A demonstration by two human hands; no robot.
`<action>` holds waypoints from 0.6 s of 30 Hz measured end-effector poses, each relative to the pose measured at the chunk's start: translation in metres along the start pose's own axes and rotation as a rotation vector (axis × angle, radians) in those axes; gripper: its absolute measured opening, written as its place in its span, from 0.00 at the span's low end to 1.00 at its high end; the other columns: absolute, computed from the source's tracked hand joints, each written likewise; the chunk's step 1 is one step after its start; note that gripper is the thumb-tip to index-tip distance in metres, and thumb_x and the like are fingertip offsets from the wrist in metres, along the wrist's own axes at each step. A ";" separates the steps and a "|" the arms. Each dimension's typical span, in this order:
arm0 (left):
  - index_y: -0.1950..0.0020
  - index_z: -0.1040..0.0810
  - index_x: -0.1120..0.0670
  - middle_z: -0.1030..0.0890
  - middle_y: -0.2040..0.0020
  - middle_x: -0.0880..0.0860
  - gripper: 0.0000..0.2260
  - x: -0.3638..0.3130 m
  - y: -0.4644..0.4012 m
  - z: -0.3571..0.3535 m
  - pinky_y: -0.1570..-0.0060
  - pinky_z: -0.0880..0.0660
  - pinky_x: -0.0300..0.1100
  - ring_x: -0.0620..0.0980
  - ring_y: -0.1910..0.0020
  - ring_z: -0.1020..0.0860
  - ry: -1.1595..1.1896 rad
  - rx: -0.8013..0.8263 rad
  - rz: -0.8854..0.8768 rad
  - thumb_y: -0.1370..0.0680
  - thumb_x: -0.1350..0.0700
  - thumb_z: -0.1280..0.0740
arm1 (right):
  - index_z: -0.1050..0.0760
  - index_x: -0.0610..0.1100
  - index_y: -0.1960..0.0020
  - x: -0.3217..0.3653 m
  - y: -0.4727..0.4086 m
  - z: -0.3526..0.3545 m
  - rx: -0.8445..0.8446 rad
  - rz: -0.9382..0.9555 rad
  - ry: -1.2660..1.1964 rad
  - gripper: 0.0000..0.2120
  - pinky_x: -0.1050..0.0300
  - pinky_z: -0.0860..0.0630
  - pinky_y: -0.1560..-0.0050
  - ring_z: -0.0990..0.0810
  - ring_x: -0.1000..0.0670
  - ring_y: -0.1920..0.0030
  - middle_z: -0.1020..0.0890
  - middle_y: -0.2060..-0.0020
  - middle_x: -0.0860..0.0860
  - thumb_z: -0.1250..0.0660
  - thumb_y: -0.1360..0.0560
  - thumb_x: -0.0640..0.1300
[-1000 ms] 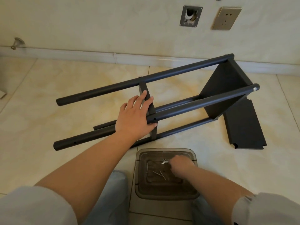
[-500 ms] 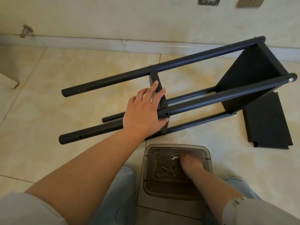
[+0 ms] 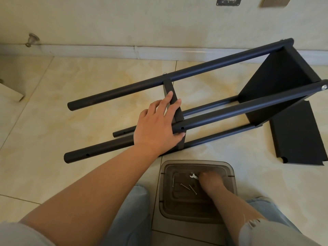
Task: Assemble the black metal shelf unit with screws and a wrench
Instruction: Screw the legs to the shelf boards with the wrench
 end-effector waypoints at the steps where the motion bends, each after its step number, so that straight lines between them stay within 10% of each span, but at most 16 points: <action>1: 0.24 0.53 0.44 0.56 0.22 0.47 0.36 0.000 0.000 0.000 0.30 0.41 0.50 0.52 0.25 0.48 -0.001 0.002 0.001 0.25 0.34 0.41 | 0.25 0.41 0.38 0.000 0.001 -0.002 0.002 -0.007 -0.012 0.15 0.54 0.27 0.44 0.22 0.46 0.42 0.21 0.42 0.45 0.46 0.19 0.37; 18: 0.24 0.53 0.43 0.56 0.22 0.47 0.36 0.000 0.000 -0.001 0.31 0.41 0.49 0.52 0.26 0.47 -0.002 -0.005 0.010 0.26 0.34 0.40 | 0.23 0.45 0.43 -0.010 -0.001 -0.019 0.074 -0.229 -0.435 0.09 0.58 0.25 0.49 0.22 0.49 0.47 0.21 0.46 0.48 0.37 0.23 0.43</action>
Point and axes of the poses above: each hand's wrist, its own y-axis away from the middle knuckle, its own z-axis out of the back of the hand, x = y × z, the point moved 10 cm from there along -y, towards the middle knuckle
